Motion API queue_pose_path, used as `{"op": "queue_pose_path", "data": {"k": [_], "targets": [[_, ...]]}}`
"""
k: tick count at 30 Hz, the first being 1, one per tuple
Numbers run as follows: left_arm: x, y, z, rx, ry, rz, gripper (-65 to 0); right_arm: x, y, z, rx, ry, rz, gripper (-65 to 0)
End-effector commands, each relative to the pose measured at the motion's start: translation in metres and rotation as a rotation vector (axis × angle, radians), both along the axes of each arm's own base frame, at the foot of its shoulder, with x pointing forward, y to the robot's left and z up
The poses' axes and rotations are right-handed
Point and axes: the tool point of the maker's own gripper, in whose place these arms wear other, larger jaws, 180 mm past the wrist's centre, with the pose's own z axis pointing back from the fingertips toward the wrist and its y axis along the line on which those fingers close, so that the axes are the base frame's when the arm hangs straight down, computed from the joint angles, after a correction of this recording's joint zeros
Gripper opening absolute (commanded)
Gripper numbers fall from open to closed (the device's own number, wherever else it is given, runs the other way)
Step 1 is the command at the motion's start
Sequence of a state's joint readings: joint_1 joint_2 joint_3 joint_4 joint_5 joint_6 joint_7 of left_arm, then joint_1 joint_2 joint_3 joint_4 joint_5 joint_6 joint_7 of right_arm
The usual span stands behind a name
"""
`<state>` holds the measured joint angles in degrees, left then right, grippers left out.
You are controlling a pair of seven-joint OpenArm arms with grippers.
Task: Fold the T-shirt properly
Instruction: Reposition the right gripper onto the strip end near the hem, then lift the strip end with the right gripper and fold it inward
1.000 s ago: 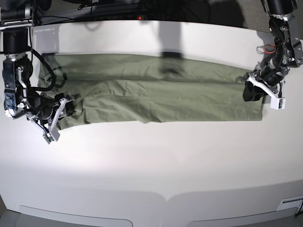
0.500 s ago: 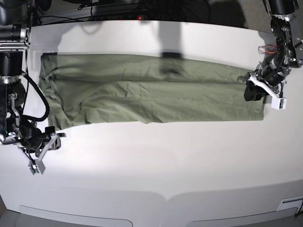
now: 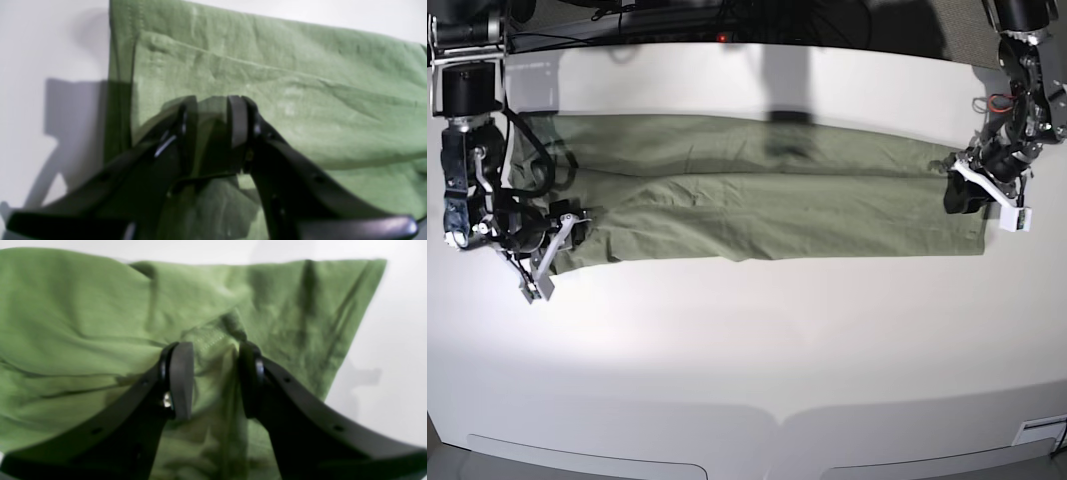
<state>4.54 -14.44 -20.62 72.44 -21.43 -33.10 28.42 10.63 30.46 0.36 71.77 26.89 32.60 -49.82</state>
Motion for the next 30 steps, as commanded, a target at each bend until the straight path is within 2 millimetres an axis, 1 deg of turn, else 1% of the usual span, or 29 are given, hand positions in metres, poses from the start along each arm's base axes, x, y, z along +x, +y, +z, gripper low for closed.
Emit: {"op": "queue_pose_path", "data": {"k": [1,2,4,8,12,15,21,26,29,30], "targets": [[-0.002,0.019,-0.006,0.091,0.055,0.036,-49.5,0.008,-0.006,0.009,-0.019,-0.048,-0.011,-42.3],[-0.001,0.024,-0.007,0.115,0.061,0.042,-49.5,0.008,-0.006,0.006,-0.028,-0.058,-0.022,-42.3],[0.004,0.026,-0.004,0.129,0.054,0.040,-49.5,0.008,0.002,0.000,-0.036,-0.059,-0.015,-42.3],[0.012,0.026,0.001,0.130,0.043,0.039,-49.5,0.020,0.027,-0.002,-0.004,-0.113,-0.007,-42.3],[0.012,0.026,0.000,0.131,0.053,0.036,-49.5,0.025,0.034,-0.008,-0.028,-0.136,-0.052,-42.3],[0.013,0.026,0.002,0.131,0.046,0.036,-49.5,0.028,0.040,-0.006,-0.003,-0.152,-0.054,-42.3],[0.025,0.022,0.021,0.091,-0.037,0.052,-49.5,0.041,0.047,0.019,-0.011,-0.207,-0.028,-42.3],[0.029,0.022,0.028,0.096,-0.067,0.050,-49.5,0.049,0.055,0.042,-0.014,-0.277,0.000,-42.3],[0.031,0.021,0.031,0.098,-0.075,0.050,-49.4,0.052,0.059,0.051,-0.017,-0.299,0.011,-42.3],[0.031,0.021,0.031,0.098,-0.075,0.049,-47.9,0.052,0.059,0.053,-0.017,-0.304,0.013,-42.3]]}}
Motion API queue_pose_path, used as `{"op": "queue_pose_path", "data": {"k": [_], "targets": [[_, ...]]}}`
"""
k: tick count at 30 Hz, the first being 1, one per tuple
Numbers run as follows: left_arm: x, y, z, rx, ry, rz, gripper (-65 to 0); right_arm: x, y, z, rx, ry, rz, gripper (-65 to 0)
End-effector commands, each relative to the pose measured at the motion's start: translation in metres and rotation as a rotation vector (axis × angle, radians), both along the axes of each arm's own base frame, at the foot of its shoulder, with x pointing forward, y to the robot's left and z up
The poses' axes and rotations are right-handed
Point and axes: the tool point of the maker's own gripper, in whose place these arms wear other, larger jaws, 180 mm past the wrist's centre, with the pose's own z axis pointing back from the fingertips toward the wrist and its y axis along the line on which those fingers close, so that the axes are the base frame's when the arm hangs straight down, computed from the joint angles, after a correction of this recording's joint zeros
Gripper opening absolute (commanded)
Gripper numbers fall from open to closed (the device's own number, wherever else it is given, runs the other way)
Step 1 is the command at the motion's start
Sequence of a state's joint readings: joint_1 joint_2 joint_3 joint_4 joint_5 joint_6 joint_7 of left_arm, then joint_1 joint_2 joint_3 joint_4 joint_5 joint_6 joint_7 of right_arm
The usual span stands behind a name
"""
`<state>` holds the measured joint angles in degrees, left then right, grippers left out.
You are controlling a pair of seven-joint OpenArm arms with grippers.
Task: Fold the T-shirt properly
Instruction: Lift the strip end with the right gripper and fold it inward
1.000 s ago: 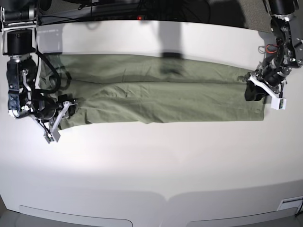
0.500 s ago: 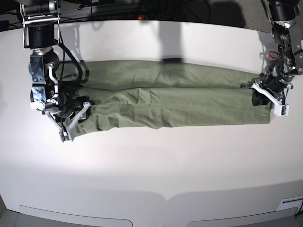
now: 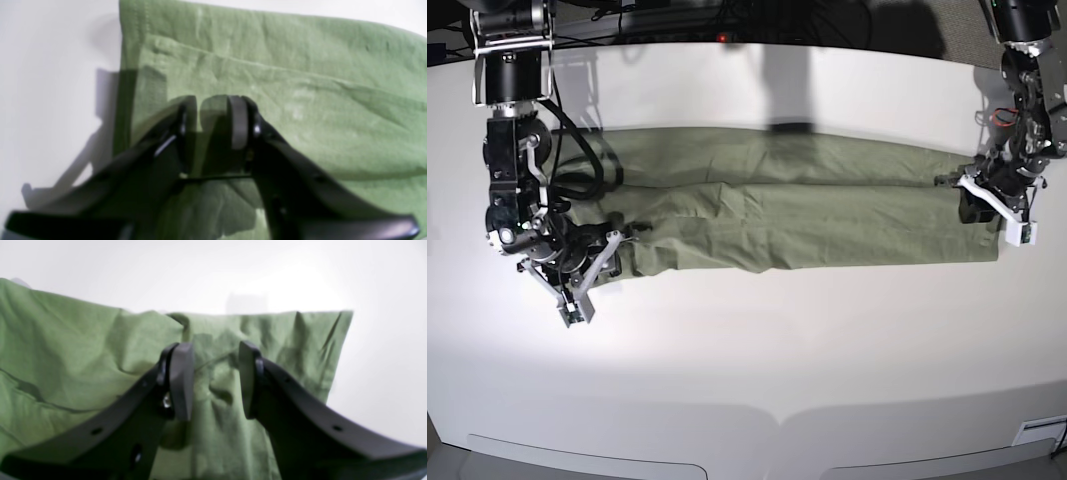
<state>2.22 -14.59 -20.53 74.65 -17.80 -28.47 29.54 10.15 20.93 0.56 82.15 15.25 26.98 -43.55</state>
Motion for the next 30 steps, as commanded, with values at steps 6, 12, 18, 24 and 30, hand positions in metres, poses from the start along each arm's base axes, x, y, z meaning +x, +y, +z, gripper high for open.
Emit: {"op": "queue_pose_path", "data": {"k": [6,12,18,24,30], "targets": [[0.021,0.011,0.030,0.053,-0.155,0.007,-19.4,0.012,-0.001,0.019,-0.002,-0.059,0.005,-42.3],[0.031,0.013,0.049,0.053,-0.271,0.023,-19.8,0.019,0.007,0.036,0.022,-0.106,0.022,-42.3],[0.019,0.013,0.022,0.095,-0.080,-0.015,-19.8,0.025,0.027,0.075,0.064,-0.210,0.070,-42.3],[0.029,0.032,0.042,0.146,-0.158,-0.013,-19.9,0.023,0.040,0.110,0.044,-0.293,0.116,-42.3],[0.030,0.031,0.043,0.143,-0.171,-0.011,-19.9,0.005,0.055,0.092,0.080,-0.240,0.123,-42.3]]}}
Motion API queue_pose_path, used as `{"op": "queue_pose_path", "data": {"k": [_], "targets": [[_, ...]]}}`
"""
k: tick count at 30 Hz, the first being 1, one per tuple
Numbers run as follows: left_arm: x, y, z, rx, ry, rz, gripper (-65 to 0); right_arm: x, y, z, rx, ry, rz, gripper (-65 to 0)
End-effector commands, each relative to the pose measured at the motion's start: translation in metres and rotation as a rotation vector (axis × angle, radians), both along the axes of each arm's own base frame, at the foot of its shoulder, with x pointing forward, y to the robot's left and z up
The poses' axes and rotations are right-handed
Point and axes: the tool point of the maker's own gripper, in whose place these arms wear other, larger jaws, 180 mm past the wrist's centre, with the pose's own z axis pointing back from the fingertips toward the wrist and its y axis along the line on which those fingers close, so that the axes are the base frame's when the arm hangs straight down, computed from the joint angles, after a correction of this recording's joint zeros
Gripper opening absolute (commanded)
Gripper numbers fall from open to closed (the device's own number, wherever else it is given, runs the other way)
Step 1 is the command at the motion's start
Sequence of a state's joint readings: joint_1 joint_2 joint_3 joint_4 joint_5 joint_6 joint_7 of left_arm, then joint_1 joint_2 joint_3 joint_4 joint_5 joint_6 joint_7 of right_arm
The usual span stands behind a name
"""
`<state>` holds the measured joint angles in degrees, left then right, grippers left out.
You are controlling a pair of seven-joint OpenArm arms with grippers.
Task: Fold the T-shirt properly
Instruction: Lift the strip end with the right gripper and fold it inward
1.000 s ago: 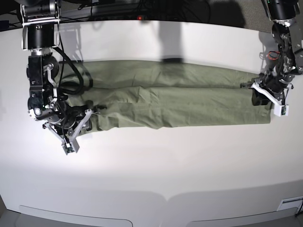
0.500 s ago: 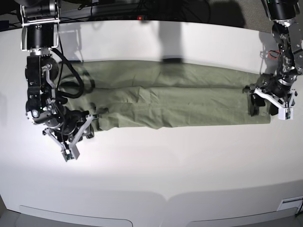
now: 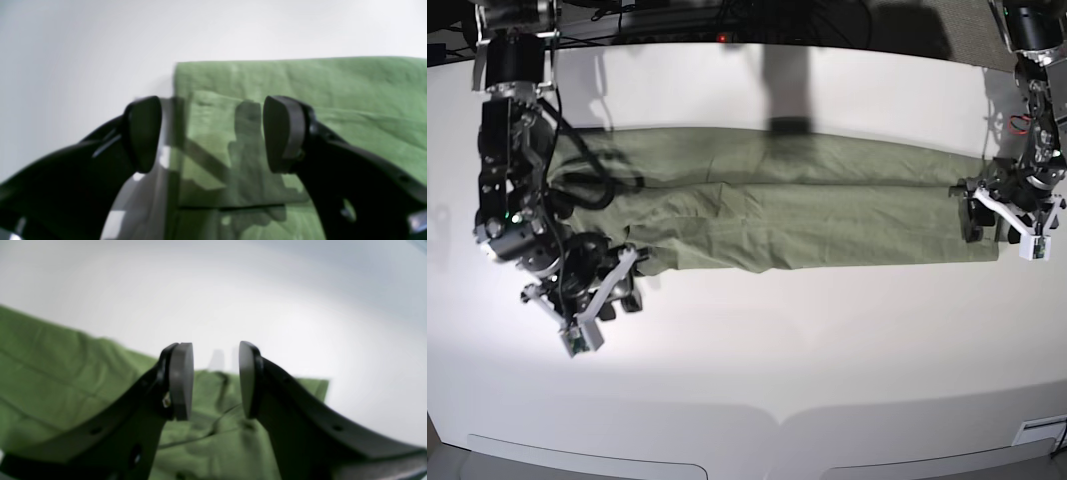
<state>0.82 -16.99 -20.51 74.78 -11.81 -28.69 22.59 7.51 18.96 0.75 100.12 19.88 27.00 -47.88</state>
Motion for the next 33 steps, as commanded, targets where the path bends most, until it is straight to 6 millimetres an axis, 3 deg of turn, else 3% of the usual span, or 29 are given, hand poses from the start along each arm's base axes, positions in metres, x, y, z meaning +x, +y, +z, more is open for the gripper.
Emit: {"op": "queue_pose_path", "data": {"k": [1,6,11,19,23,28,33], "targets": [[0.011,0.007,0.020,0.015,-0.065,0.001,-19.9,0.003,0.003,0.015,0.021,-0.055,0.011,-42.3],[0.011,0.007,0.020,0.015,-0.066,0.001,-19.9,-0.026,-0.007,0.024,0.087,-0.094,-0.045,-42.3],[0.012,0.007,0.020,0.012,-0.068,0.002,-19.9,-0.074,-0.011,0.048,0.206,-0.163,-0.081,-42.3],[0.012,0.007,0.020,0.011,-0.068,0.002,-19.9,-0.141,-0.028,0.039,0.301,-0.067,-0.196,-42.3],[0.014,0.007,0.024,0.010,-0.095,0.003,-19.9,-0.150,-0.042,0.036,0.289,-0.055,-0.239,-42.3],[0.018,0.007,0.031,0.006,-0.138,0.005,-19.9,-0.150,-0.041,0.038,0.303,-0.062,-0.231,-42.3],[0.010,0.008,0.018,0.013,-0.055,0.003,-19.9,-0.149,-0.040,0.039,0.305,-0.063,-0.229,-42.3]]}}
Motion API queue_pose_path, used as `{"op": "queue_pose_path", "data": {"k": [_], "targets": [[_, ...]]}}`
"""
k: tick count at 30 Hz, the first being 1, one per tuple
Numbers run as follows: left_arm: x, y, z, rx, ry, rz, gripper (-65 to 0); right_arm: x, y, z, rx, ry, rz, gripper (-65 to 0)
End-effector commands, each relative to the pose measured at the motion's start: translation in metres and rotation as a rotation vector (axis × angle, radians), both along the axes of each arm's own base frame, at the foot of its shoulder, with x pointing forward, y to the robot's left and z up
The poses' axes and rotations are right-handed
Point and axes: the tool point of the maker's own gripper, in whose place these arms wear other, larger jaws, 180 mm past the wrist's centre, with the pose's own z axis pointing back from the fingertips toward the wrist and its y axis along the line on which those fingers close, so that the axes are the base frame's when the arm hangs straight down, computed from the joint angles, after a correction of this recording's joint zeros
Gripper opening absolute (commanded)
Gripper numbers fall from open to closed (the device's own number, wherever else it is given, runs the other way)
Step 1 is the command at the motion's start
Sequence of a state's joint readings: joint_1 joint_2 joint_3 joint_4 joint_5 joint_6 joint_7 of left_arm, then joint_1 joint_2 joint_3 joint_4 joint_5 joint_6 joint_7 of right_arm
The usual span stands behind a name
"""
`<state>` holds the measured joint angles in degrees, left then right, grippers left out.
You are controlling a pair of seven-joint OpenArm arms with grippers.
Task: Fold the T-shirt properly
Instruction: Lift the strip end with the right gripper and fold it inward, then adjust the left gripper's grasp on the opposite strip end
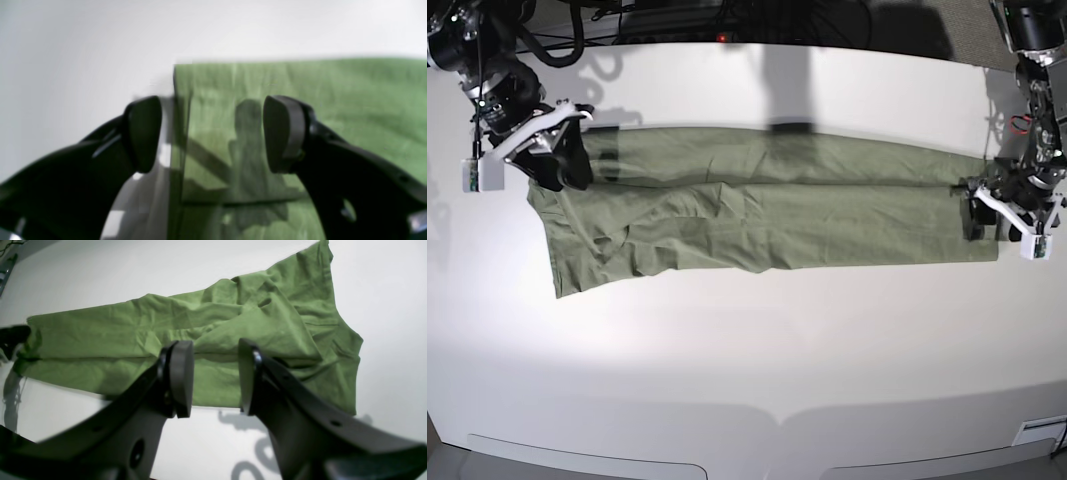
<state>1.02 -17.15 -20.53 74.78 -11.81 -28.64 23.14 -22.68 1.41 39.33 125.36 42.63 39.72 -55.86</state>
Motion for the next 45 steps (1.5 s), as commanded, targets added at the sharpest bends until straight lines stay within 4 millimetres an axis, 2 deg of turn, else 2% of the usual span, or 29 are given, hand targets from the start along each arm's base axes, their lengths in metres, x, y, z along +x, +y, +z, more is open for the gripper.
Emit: {"op": "queue_pose_path", "data": {"k": [1,4,9,11,16,19,21,23,27,34,40,45], "targets": [[0.013,0.007,0.021,0.010,-0.072,0.003,-19.9,0.004,0.003,0.013,0.007,-0.053,0.014,-42.3],[0.014,0.009,0.023,0.012,-0.079,0.006,-19.9,0.004,0.003,0.012,0.006,-0.048,0.015,-42.3],[0.001,0.007,0.008,0.023,0.064,-0.007,-19.9,0.004,0.003,0.012,0.006,-0.049,0.015,-42.3],[0.002,0.013,0.012,0.041,0.067,-0.008,-19.9,0.006,0.005,0.015,0.018,-0.061,0.021,-42.3],[0.000,0.044,0.023,0.113,0.123,-0.005,-19.9,0.009,0.009,0.019,0.039,-0.072,0.038,-42.3],[-0.003,0.056,0.033,0.078,0.145,-0.003,-19.9,0.009,0.010,0.018,0.038,-0.066,0.040,-42.3],[-0.004,0.056,0.039,0.032,0.158,-0.024,-19.9,0.009,0.010,0.019,0.039,-0.066,0.041,-42.3],[-0.009,0.046,0.040,-0.014,0.189,-0.099,-19.9,0.009,0.010,0.018,0.039,-0.065,0.042,-42.3],[-0.018,0.039,0.025,-0.118,0.281,-0.169,-19.9,0.009,0.015,0.022,0.070,-0.078,0.058,-42.3],[-0.008,0.044,-0.008,-0.405,0.374,-0.044,-19.9,0.006,0.017,0.017,0.069,-0.043,0.070,-42.3],[-0.023,0.041,-0.042,-0.559,0.486,0.048,-19.9,0.006,0.017,0.017,0.069,-0.043,0.070,-42.3],[-0.040,0.038,-0.053,-0.575,0.549,0.053,-19.9,0.006,0.013,0.018,0.050,-0.042,0.079,-42.3]]}}
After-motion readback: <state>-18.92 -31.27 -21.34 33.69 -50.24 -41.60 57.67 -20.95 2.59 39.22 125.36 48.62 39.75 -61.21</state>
